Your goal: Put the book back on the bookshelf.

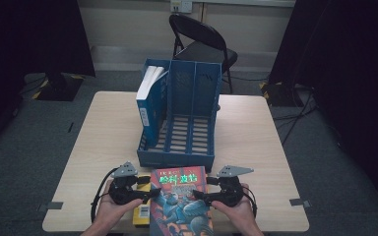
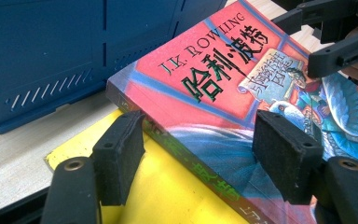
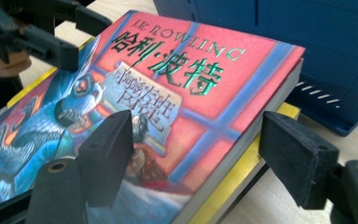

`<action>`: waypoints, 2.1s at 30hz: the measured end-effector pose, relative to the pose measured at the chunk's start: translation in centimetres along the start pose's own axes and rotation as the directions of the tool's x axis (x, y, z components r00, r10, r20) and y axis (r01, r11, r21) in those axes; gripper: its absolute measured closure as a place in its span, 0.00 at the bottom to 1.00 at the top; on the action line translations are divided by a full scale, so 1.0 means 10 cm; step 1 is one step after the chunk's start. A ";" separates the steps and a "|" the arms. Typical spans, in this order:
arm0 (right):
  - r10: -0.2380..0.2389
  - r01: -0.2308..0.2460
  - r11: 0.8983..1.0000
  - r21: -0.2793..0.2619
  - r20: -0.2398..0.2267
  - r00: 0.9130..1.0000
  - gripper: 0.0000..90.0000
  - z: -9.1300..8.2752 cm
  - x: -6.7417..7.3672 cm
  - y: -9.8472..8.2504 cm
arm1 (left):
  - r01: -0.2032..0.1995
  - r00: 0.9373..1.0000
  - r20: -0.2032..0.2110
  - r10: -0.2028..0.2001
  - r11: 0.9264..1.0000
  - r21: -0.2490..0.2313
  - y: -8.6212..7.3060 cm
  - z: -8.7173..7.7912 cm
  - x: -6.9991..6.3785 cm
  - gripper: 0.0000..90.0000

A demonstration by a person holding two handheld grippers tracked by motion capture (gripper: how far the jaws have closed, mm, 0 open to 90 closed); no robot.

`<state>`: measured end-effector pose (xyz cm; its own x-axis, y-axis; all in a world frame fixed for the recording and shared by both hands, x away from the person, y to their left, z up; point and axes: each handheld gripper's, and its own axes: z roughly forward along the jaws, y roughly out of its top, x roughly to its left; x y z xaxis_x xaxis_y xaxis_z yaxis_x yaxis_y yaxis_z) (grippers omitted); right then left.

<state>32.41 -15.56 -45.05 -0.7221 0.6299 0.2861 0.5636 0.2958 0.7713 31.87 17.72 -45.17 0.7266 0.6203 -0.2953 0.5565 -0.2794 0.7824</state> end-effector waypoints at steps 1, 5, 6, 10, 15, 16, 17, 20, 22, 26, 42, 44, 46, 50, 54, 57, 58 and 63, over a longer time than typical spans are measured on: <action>0.008 -0.008 1.000 0.001 0.003 1.000 0.31 0.00 0.00 0.00 | -0.002 1.000 0.000 0.002 1.000 0.000 0.00 0.00 0.00 0.37; 0.055 -0.055 0.998 -0.015 -0.002 0.998 0.45 -0.03 -0.05 0.00 | -0.006 1.000 0.001 0.006 1.000 0.002 0.00 0.00 0.00 0.37; 0.068 -0.068 0.997 -0.020 -0.008 0.998 0.48 -0.05 -0.07 0.00 | -0.006 1.000 0.002 0.006 1.000 0.002 0.00 0.00 0.00 0.37; 0.072 -0.073 0.997 -0.038 -0.014 0.997 0.56 -0.09 -0.06 -0.01 | -0.008 1.000 0.004 0.008 1.000 0.004 0.00 -0.01 0.01 0.37; 0.085 -0.090 0.994 -0.069 -0.061 0.994 0.65 -0.18 -0.04 -0.01 | -0.009 1.000 0.001 0.009 1.000 0.003 0.00 -0.01 0.01 0.37; 0.086 -0.092 0.993 -0.072 -0.080 0.993 0.66 -0.19 -0.04 -0.02 | -0.009 1.000 0.001 0.009 1.000 0.002 0.00 -0.01 0.01 0.37; 0.082 -0.089 0.994 -0.071 -0.089 0.993 0.66 -0.19 -0.02 -0.02 | -0.009 1.000 0.001 0.009 1.000 0.002 -0.01 -0.01 0.01 0.37; 0.075 -0.080 0.994 -0.068 -0.082 0.994 0.66 -0.20 0.01 -0.03 | -0.010 1.000 0.002 0.010 1.000 0.003 0.00 -0.01 0.01 0.37; 0.073 -0.077 0.995 -0.063 -0.069 0.995 0.65 -0.18 -0.01 -0.02 | -0.010 1.000 0.003 0.010 1.000 0.004 0.00 -0.01 0.01 0.37; 0.066 -0.068 0.996 -0.064 -0.044 0.997 0.61 -0.11 -0.06 0.00 | -0.009 1.000 0.004 0.009 1.000 0.004 0.00 -0.01 0.01 0.37; 0.044 -0.047 0.999 -0.023 -0.121 0.992 0.61 0.00 0.01 0.07 | 0.001 1.000 -0.001 -0.001 1.000 -0.011 0.00 0.01 0.01 0.37; 0.042 -0.045 0.999 -0.021 -0.124 0.991 0.62 0.03 -0.01 0.09 | 0.003 1.000 -0.009 -0.003 1.000 -0.010 0.00 0.01 0.02 0.37; 0.042 -0.045 0.999 -0.017 -0.125 0.991 0.61 0.08 -0.02 0.14 | 0.004 1.000 -0.011 -0.004 1.000 -0.015 0.00 0.02 0.01 0.36; 0.044 -0.045 0.999 -0.005 -0.138 0.989 0.61 0.21 -0.05 0.24 | 0.004 1.000 -0.005 -0.004 1.000 -0.021 -0.01 0.02 0.02 0.36; 0.045 -0.045 0.999 0.005 -0.148 0.988 0.63 0.29 -0.05 0.31 | 0.002 1.000 0.000 -0.002 1.000 -0.028 -0.01 0.02 0.03 0.36; 0.047 -0.046 0.999 0.011 -0.168 0.985 0.71 0.31 -0.03 0.31 | 0.003 1.000 0.000 -0.003 1.000 -0.031 -0.01 0.02 0.03 0.36; 0.052 -0.051 0.999 0.008 -0.185 0.981 0.75 0.30 -0.03 0.31 | 0.008 1.000 0.002 -0.008 1.000 -0.029 -0.01 0.02 0.04 0.36; 0.054 -0.061 0.998 -0.021 -0.231 0.971 0.87 0.21 -0.01 0.33 | 0.038 0.999 0.009 -0.038 0.999 -0.026 0.00 0.02 0.05 0.36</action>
<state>35.18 -13.07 -43.72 -0.7636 0.4618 0.4514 0.5979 0.2416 0.7643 32.35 17.94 -45.39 0.7087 0.6238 -0.3295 0.5728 -0.2362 0.7850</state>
